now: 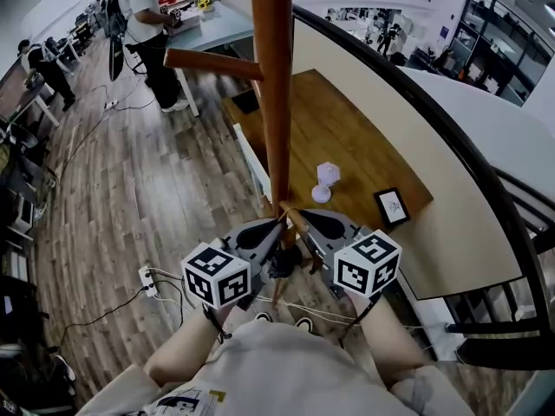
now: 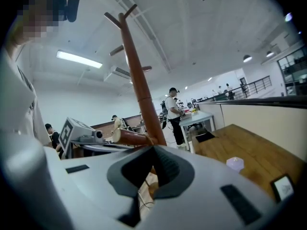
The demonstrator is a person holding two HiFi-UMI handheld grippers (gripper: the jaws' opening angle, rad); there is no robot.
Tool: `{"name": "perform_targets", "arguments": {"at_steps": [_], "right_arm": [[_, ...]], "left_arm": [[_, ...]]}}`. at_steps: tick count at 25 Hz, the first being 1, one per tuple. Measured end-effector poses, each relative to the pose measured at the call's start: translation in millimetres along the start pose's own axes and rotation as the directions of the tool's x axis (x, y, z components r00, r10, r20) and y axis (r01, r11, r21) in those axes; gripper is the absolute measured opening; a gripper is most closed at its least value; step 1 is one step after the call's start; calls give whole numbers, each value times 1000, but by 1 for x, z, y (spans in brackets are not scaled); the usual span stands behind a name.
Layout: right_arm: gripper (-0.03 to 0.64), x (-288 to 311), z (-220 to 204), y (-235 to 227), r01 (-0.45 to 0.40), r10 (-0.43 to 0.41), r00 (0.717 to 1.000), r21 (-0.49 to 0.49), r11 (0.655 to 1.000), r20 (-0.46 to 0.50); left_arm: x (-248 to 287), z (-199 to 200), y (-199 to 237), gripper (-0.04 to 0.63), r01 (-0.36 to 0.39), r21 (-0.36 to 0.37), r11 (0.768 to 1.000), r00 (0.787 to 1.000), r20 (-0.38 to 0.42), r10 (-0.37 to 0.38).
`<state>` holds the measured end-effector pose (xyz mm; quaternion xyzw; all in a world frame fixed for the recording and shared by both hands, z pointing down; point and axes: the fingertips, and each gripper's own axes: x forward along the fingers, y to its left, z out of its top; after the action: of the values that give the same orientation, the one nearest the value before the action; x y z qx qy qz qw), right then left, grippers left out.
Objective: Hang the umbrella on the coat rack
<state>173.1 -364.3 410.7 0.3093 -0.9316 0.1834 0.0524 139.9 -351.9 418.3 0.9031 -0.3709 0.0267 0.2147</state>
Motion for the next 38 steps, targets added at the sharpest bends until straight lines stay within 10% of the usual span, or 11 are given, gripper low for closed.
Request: {"name": "perform_targets", "arguments": {"at_steps": [11, 21, 38], "right_arm": [[21, 29, -11, -11, 5, -5, 999, 5, 1000, -38], [20, -8, 10, -24, 156, -156, 988, -5, 988, -6], [5, -116, 115, 64, 249, -197, 936, -154, 956, 290]], "left_arm": [[18, -9, 24, 2, -54, -23, 998, 998, -24, 54], [-10, 12, 15, 29, -61, 140, 988, 998, 5, 61], [-100, 116, -26, 6, -163, 478, 863, 977, 197, 76]]}}
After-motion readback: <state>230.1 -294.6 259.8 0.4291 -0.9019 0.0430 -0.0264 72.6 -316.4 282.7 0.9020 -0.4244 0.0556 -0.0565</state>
